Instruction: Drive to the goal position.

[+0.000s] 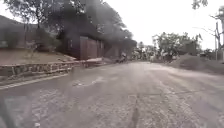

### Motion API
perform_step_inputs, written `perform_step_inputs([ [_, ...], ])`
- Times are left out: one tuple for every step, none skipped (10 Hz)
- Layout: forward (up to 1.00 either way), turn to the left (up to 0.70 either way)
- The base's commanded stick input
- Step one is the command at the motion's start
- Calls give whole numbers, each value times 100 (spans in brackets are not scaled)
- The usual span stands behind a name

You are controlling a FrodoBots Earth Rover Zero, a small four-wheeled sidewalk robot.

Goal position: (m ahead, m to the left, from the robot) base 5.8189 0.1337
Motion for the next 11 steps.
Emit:
perform_step_inputs([
  [70,0],
  [70,0],
  [70,0],
  [70,0],
  [70,0],
  [70,0],
  [70,0],
  [70,0],
  [70,0],
  [70,0],
  [70,0],
])
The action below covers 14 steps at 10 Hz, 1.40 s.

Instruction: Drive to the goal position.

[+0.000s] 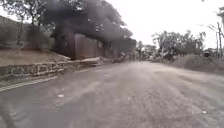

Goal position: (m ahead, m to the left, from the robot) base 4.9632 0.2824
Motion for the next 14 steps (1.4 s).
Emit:
perform_step_inputs([
  [70,0],
  [70,0],
  [70,0],
  [70,0],
  [70,0],
  [70,0],
  [70,0],
  [70,0],
  [70,0],
  [70,0],
  [70,0],
  [70,0],
  [70,0],
  [70,0],
])
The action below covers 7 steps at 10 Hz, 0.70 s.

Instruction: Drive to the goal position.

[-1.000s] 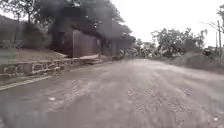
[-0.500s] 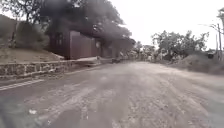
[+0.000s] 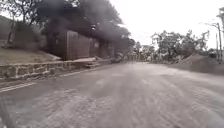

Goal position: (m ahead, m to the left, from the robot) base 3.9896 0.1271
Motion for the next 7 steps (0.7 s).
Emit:
perform_step_inputs([
  [70,0],
  [70,0],
  [70,0],
  [70,0],
  [70,0],
  [70,0],
  [70,0],
])
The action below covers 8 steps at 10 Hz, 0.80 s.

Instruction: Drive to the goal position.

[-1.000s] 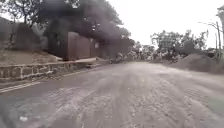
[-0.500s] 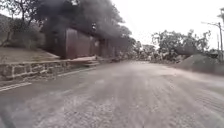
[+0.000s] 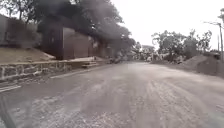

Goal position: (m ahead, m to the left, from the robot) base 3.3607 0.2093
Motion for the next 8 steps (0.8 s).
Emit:
perform_step_inputs([
  [70,0],
  [70,0],
  [70,0],
  [70,0],
  [70,0],
  [70,0],
  [70,0],
  [70,0],
])
